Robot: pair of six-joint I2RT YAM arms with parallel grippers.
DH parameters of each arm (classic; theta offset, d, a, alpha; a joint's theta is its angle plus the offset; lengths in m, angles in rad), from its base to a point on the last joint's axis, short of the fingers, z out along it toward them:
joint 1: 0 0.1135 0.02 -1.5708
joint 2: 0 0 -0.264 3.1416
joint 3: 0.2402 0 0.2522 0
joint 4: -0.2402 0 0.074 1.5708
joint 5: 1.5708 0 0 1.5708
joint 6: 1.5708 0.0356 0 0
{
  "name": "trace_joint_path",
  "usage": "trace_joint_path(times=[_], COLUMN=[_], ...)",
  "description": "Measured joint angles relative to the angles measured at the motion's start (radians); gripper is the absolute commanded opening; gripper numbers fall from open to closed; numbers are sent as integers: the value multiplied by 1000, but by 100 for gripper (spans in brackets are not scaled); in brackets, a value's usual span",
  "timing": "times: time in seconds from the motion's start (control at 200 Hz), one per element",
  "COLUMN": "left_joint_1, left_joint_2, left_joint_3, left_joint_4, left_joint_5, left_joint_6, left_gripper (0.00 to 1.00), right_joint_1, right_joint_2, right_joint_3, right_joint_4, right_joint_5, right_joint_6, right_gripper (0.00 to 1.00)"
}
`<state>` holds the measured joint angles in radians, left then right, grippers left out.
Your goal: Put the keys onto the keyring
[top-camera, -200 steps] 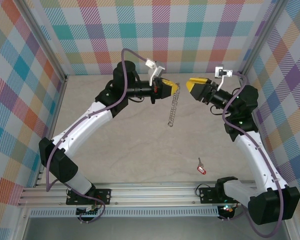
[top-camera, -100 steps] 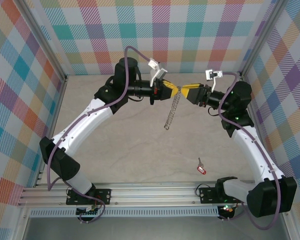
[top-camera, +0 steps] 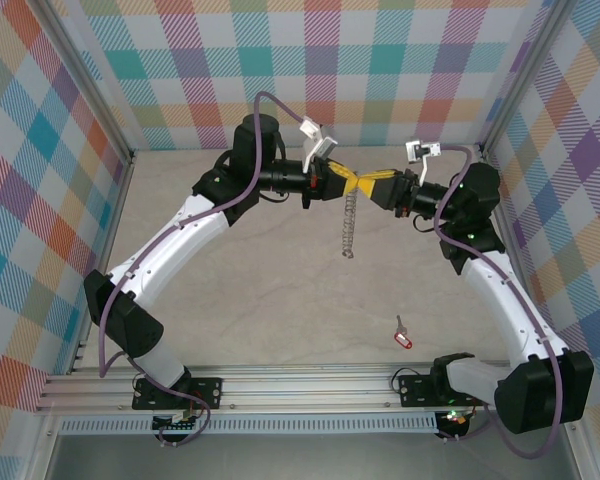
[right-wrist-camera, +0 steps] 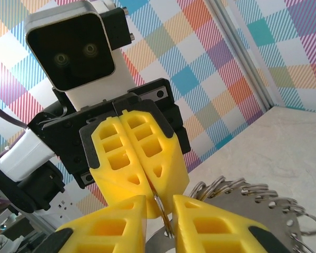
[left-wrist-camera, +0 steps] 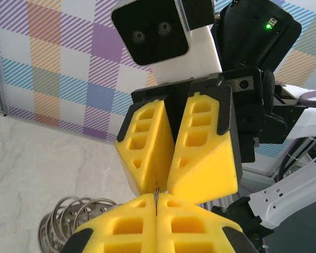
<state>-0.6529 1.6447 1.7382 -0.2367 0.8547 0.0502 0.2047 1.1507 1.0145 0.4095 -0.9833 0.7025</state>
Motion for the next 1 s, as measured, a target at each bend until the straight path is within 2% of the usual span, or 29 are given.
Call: trace_joint_path(times=[0.095,0.17,0.295,0.335,0.385,0.46,0.53,0.77,1.0], left_joint_1=[0,1,2,3,3,3,5,10,14], left_joint_2=[0,0,0,0,0,0,-11,-96,-112], left_joint_3=[0,0,0,1,1,-6,-44,-246,-317], left_joint_4=[0,0,3,4,7,35,92,316,507], left_joint_5=[1,1,2,0,-7,-51,-113,-262,-269], left_joint_6=[0,-1,-6,-14,-29,-64,-114,-325,-464], left_gripper=[0,0,0,6,22,39,46,50,43], right_joint_1=[0,0,0,0,0,3,5,6,6], right_joint_2=[0,0,2,3,4,4,4,8,39], right_joint_3=[0,0,0,0,0,-1,-2,-32,-34], right_joint_4=[0,3,13,16,19,26,43,135,296], right_joint_5=[-6,-9,-10,-9,1,22,50,134,167], right_joint_6=[-1,-2,4,4,4,4,4,46,129], right_gripper=[10,0,0,0,0,0,0,0,0])
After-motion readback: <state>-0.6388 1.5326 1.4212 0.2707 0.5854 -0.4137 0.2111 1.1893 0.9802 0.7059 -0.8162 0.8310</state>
